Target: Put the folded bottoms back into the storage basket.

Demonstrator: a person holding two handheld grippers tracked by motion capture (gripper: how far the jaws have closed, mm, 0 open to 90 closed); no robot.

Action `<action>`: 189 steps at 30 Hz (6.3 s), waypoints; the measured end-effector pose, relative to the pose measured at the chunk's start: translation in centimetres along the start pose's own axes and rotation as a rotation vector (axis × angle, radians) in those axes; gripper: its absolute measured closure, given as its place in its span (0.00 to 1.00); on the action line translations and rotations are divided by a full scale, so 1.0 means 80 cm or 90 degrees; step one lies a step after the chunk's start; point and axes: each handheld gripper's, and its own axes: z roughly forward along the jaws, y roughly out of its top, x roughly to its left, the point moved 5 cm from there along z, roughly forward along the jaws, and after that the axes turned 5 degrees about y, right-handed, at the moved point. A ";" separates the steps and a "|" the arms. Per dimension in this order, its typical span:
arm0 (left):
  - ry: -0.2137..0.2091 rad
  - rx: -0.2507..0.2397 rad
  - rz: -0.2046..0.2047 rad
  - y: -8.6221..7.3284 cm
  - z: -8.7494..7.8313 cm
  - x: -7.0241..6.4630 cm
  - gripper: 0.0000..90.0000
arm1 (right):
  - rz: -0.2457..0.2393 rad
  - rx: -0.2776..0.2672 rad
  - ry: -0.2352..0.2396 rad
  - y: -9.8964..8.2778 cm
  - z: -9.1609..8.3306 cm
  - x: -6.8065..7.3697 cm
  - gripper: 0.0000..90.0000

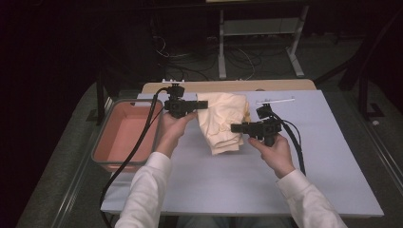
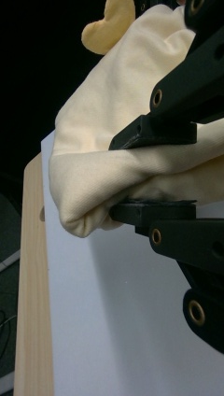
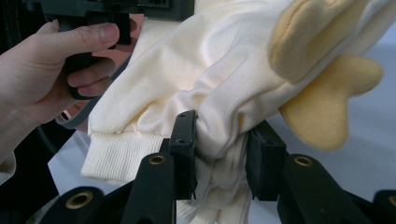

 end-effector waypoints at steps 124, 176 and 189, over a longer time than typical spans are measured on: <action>0.159 -0.138 0.001 0.030 -0.251 0.140 0.77 | -0.111 0.016 0.119 0.086 0.191 0.197 0.72; 0.207 -0.097 -0.046 -0.034 -0.250 0.227 0.77 | -0.071 0.055 0.133 0.033 0.298 0.201 0.72; 0.240 -0.070 -0.055 -0.043 -0.230 0.245 0.72 | -0.041 0.067 0.130 0.024 0.320 0.189 0.66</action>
